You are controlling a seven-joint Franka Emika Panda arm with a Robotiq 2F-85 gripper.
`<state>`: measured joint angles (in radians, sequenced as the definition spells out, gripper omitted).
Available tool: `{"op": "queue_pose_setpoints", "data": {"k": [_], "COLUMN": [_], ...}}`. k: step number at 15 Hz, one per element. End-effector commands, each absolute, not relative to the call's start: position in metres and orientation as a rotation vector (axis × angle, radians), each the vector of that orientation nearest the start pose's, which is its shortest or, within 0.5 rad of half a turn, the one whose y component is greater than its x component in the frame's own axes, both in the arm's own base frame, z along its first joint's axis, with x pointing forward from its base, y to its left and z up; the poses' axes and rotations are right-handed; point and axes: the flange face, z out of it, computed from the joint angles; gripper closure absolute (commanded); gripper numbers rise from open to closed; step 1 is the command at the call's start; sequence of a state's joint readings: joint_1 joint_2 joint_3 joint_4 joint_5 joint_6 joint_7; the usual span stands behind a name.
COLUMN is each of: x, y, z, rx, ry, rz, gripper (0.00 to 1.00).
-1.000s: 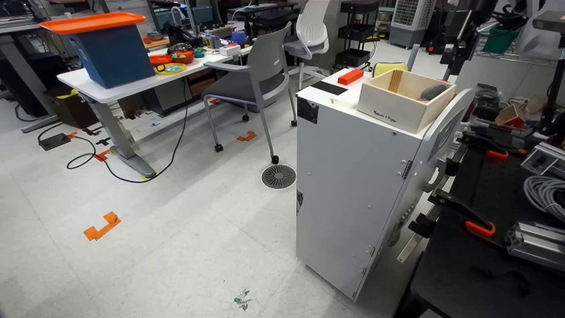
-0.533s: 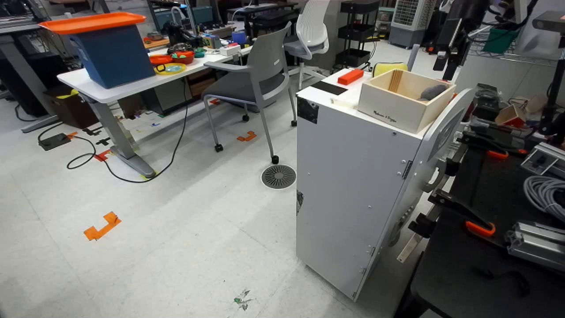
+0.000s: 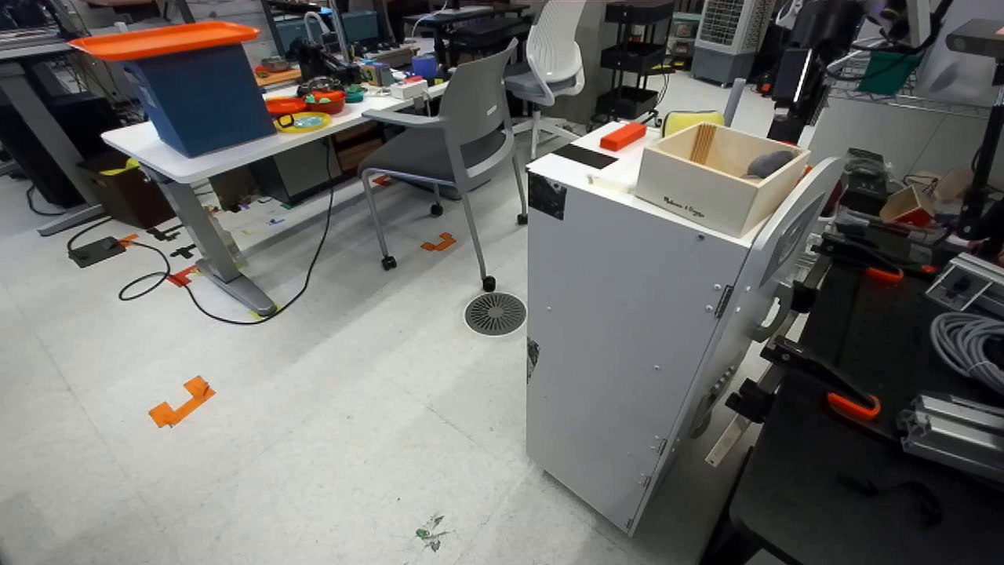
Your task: Put the grey plushy in the box, remove the yellow plushy from the box and put it on top of the cupboard, and then put the oven mitt on the tray
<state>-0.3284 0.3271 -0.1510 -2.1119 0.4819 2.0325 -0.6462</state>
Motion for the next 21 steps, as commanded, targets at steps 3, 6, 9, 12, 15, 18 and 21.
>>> {"op": "queue_pose_setpoints", "data": {"k": [3, 6, 9, 12, 15, 18, 21], "x": [0.492, 0.492, 0.493, 0.495, 0.497, 0.497, 0.496], "y": [-0.225, -0.225, -0.224, -0.221, -0.216, -0.208, -0.197], "z": [0.24, 0.24, 0.243, 0.249, 0.257, 0.265, 0.276], "rx": [-2.625, -2.626, -2.626, -2.635, -2.671, -2.713, -2.779], "ry": [0.18, 0.18, 0.176, 0.162, 0.154, 0.14, 0.11], "rz": [0.211, 0.212, 0.205, 0.201, 0.196, 0.217, 0.245], "gripper": [0.84, 1.0, 1.0, 1.0, 1.0, 1.0, 1.0]}}
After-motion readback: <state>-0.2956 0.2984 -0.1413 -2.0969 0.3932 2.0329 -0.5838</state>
